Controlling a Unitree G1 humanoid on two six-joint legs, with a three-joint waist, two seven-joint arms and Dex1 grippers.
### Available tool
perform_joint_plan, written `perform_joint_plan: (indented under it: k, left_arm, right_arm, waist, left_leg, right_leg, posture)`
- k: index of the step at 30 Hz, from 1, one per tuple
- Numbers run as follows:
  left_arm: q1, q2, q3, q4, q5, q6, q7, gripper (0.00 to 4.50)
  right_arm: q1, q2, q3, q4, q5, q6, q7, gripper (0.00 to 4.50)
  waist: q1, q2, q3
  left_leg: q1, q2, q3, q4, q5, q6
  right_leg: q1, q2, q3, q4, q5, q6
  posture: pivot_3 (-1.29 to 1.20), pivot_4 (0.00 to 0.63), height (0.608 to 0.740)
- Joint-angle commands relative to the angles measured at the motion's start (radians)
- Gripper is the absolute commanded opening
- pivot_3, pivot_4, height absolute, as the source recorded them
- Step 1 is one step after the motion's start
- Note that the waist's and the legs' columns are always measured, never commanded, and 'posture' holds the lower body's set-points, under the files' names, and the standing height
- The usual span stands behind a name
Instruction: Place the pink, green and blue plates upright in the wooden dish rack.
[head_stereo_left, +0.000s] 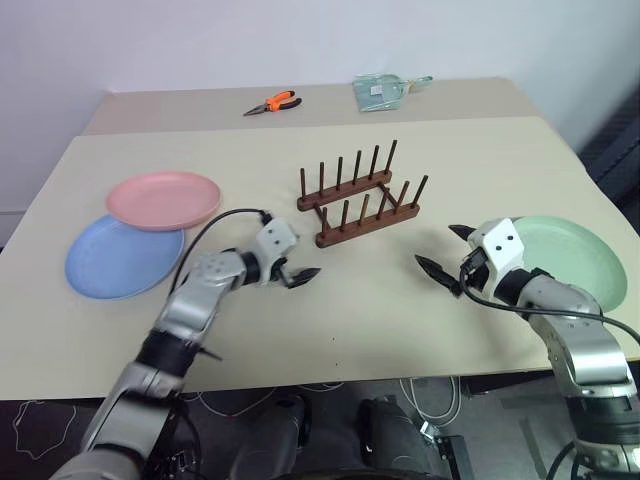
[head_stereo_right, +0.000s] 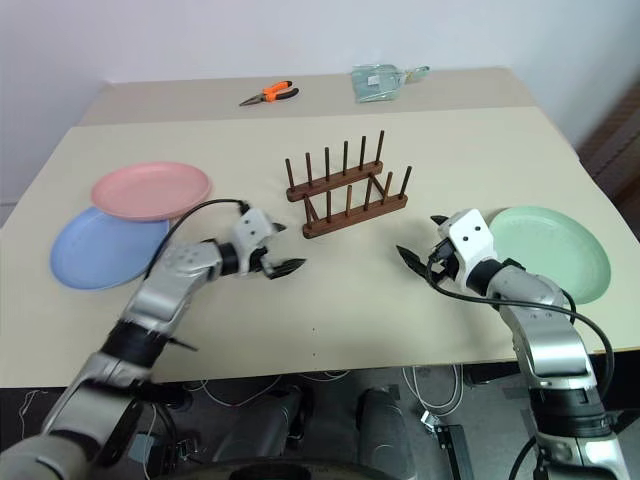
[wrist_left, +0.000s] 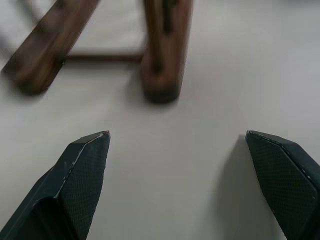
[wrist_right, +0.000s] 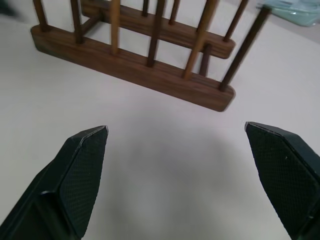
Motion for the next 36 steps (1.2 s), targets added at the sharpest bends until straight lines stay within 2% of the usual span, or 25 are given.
perform_joint_plan:
  k: [1, 5, 6, 8, 13, 16, 20, 23, 26, 33, 34, 35, 36]
  left_arm:
    - [-0.103, -0.081, -0.034, 0.233, 0.048, -0.088, 0.0, 4.47]
    - [-0.174, -0.145, -0.033, 0.377, 0.063, -0.144, -0.012, 4.47]
    - [-0.177, -0.149, -0.03, 0.392, 0.064, -0.157, -0.017, 3.96]
    - [-0.176, -0.161, -0.026, 0.4, 0.062, -0.17, -0.024, 3.24]
    - [-0.144, -0.148, -0.024, 0.355, 0.069, -0.197, -0.04, 0.78]
    - [-0.106, -0.116, -0.03, 0.282, 0.066, -0.232, -0.077, 0.76]
    - [-0.033, -0.044, -0.019, 0.104, -0.014, -0.18, -0.225, 0.76]
    - [0.019, 0.034, -0.022, -0.033, -0.053, -0.123, -0.326, 0.76]
    - [0.065, 0.136, -0.054, -0.092, -0.01, -0.145, -0.4, 0.76]
    - [0.084, 0.175, -0.021, -0.081, 0.011, -0.126, -0.322, 4.17]
    - [0.091, 0.184, -0.009, -0.089, 0.008, -0.108, -0.309, 4.43]
    - [0.107, 0.203, 0.007, -0.109, 0.003, -0.082, -0.302, 4.43]
    - [0.127, 0.225, 0.024, -0.132, -0.004, -0.058, -0.297, 4.48]
  right_arm:
    - [0.056, 0.015, -0.023, -0.098, -0.022, 0.001, -0.052, 4.5]
    - [0.116, 0.023, -0.06, -0.161, -0.019, 0.014, -0.088, 4.5]
    - [0.127, 0.025, -0.062, -0.174, -0.023, 0.019, -0.099, 4.5]
    - [0.147, 0.024, -0.078, -0.181, -0.021, 0.017, -0.106, 4.5]
    - [0.152, 0.02, -0.072, -0.17, -0.028, 0.006, -0.105, 4.5]
    - [0.134, 0.014, -0.061, -0.15, -0.035, -0.002, -0.096, 4.5]
    - [0.102, -0.009, -0.085, -0.083, -0.044, -0.029, -0.081, 4.5]
    - [0.09, -0.025, -0.117, -0.034, -0.046, -0.055, -0.076, 4.5]
    - [0.087, -0.042, -0.135, 0.022, -0.053, -0.093, -0.064, 4.5]
    - [0.091, -0.031, -0.127, 0.052, -0.068, -0.127, -0.061, 4.5]
    - [0.099, -0.028, -0.124, 0.043, -0.067, -0.126, -0.059, 4.5]
    - [0.111, -0.029, -0.119, 0.033, -0.064, -0.124, -0.049, 4.5]
    - [0.124, -0.033, -0.113, 0.022, -0.061, -0.123, -0.035, 4.25]
  waist:
    - [0.005, 0.0, 0.0]
    - [0.001, 0.0, 0.0]
    - [0.001, 0.0, 0.0]
    - [0.0, 0.0, 0.0]
    - [-0.002, -0.001, -0.001]
    - [-0.007, 0.0, -0.001]
    - [-0.02, 0.0, -0.001]
    - [-0.026, 0.0, 0.0]
    - [-0.026, 0.0, 0.0]
    - [-0.026, 0.001, -0.001]
    - [-0.026, 0.001, -0.001]
    - [-0.027, 0.001, -0.001]
    - [-0.029, 0.001, -0.001]
  left_leg:
    - [0.0, 0.0, 0.0, 0.0, 0.0, 0.0]
    - [0.0, -0.001, 0.0, 0.002, -0.001, 0.001]
    - [0.0, -0.001, 0.0, 0.003, -0.001, 0.002]
    - [0.0, -0.001, 0.0, 0.003, -0.001, 0.002]
    - [0.0, -0.001, 0.0, 0.004, -0.001, 0.002]
    - [0.0, 0.0, 0.0, 0.003, -0.001, 0.002]
    - [0.0, 0.0, 0.0, 0.003, -0.001, 0.002]
    - [0.0, 0.0, -0.001, 0.003, 0.0, 0.002]
    - [0.0, 0.0, -0.001, 0.003, -0.001, 0.002]
    - [0.0, 0.0, -0.001, 0.003, -0.001, 0.002]
    - [0.0, 0.0, -0.001, 0.003, -0.001, 0.002]
    - [0.0, 0.0, -0.001, 0.003, -0.001, 0.002]
    - [0.0, 0.0, -0.001, 0.003, -0.001, 0.002]
  right_leg:
    - [0.0, 0.0, 0.0, 0.0, 0.0, 0.0]
    - [0.002, 0.0, -0.001, 0.0, 0.0, 0.001]
    - [0.002, 0.0, -0.001, 0.0, 0.0, 0.001]
    - [0.002, 0.0, -0.001, 0.0, 0.0, 0.001]
    - [0.002, 0.0, -0.001, 0.001, 0.0, 0.001]
    - [0.002, 0.0, -0.001, 0.001, 0.0, 0.001]
    - [0.002, 0.001, 0.0, 0.001, 0.0, 0.001]
    - [0.001, 0.0, -0.001, 0.001, 0.0, 0.001]
    - [0.001, 0.001, -0.001, 0.001, 0.0, 0.0]
    - [0.002, 0.0, 0.0, 0.001, -0.001, 0.0]
    - [0.002, 0.0, 0.0, 0.001, -0.001, 0.0]
    - [0.001, 0.0, 0.0, 0.001, -0.001, 0.0]
    - [0.001, 0.0, 0.0, 0.001, -0.001, 0.0]
  posture:
    - [0.0, 0.15, 0.719]
    - [0.0, 0.15, 0.719]
    - [0.0, 0.15, 0.719]
    - [0.0, 0.15, 0.719]
    - [0.0, 0.15, 0.719]
    - [0.0, 0.15, 0.719]
    - [0.0, 0.15, 0.719]
    - [0.0, 0.15, 0.719]
    - [0.0, 0.15, 0.719]
    - [0.0, 0.15, 0.719]
    - [0.0, 0.15, 0.719]
    - [0.0, 0.15, 0.719]
    - [0.0, 0.15, 0.719]
